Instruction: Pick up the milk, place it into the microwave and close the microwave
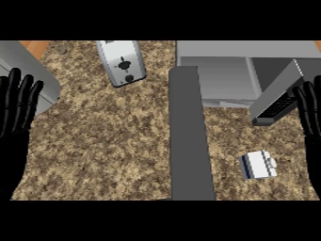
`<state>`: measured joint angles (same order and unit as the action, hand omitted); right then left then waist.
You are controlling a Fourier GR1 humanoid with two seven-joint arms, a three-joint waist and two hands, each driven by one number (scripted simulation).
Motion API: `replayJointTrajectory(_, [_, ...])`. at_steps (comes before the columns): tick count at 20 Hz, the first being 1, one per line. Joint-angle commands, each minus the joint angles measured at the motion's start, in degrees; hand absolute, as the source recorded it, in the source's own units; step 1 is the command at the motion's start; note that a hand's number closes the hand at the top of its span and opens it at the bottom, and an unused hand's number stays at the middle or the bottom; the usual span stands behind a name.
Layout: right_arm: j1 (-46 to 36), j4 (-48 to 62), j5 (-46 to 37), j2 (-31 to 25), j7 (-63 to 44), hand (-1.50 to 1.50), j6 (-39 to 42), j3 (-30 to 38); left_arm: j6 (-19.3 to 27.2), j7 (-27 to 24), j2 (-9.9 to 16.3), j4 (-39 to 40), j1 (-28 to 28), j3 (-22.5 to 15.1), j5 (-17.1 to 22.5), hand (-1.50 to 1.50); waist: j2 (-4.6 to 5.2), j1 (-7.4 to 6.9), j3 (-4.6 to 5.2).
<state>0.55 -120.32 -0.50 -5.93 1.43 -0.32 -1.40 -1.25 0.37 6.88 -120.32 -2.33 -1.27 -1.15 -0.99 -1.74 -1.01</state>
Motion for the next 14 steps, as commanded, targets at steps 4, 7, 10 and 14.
replayJointTrajectory(4, [15.1, -8.5, 1.9, -0.3, 3.8, -1.5, 3.3, 0.3, 1.5, -2.7, -3.7, 1.4, 4.4, -2.1, -1.4, -1.5, 0.8, 2.4, 0.99])
replayJointTrajectory(7, [16.4, -7.6, 5.0, -1.2, -2.3, -1.5, 5.2, -0.1, 3.6, 0.8, -6.6, 6.4, 4.3, 1.4, 10.6, -1.5, 1.0, 3.05, 1.12])
replayJointTrajectory(10, [22.9, -11.4, 9.1, -2.1, -0.2, -1.5, 7.8, 2.9, 2.5, -2.4, -6.7, 7.1, 8.1, -0.1, 13.1, -1.5, 0.79, 2.76, 1.03])
replayJointTrajectory(14, [27.0, -8.3, 8.8, -2.0, 4.3, -1.5, 11.1, 4.2, 0.3, -7.9, -6.8, 7.3, 14.3, -2.0, 13.3, -1.5, 0.88, 2.02, 1.0])
